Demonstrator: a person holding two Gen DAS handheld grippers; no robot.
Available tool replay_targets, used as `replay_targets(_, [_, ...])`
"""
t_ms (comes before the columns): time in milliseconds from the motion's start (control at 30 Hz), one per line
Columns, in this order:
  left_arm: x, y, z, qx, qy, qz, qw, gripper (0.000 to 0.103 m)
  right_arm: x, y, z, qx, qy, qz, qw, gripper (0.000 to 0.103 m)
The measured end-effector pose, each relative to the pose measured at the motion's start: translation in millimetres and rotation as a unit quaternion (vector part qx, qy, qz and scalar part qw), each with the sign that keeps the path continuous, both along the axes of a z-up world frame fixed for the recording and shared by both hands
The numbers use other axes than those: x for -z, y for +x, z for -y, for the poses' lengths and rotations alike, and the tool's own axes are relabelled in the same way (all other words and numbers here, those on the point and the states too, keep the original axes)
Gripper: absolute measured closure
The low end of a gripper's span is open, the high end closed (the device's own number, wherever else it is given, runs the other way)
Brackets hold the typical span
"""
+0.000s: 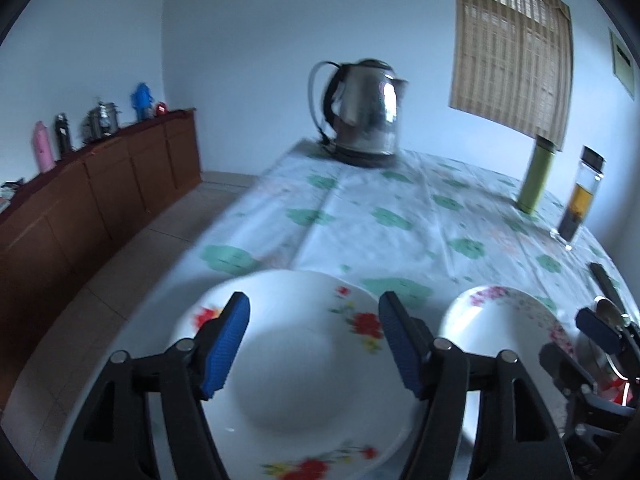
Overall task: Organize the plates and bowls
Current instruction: 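Grip the red-flower white plate's rim with the left gripper while the right gripper grips it too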
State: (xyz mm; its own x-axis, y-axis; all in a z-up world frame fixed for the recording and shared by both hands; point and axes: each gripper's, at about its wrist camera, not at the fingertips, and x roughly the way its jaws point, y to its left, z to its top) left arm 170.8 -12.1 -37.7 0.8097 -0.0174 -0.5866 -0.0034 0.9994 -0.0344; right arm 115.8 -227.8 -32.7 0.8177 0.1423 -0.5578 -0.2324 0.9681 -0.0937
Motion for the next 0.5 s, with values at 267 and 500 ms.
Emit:
replay_targets(267, [15, 11, -49, -0.076, 0.002, -0.013, 0.997, 0.035, 0, 12, -31, -0.052, 0.025, -0.037, 0.998, 0.044])
replay_targets(500, [32, 17, -59, -0.085, -0.015, -0.04, 0.9955, 0.035, 2, 29, -55, -0.076, 0.034, -0.064, 0.994, 0.058])
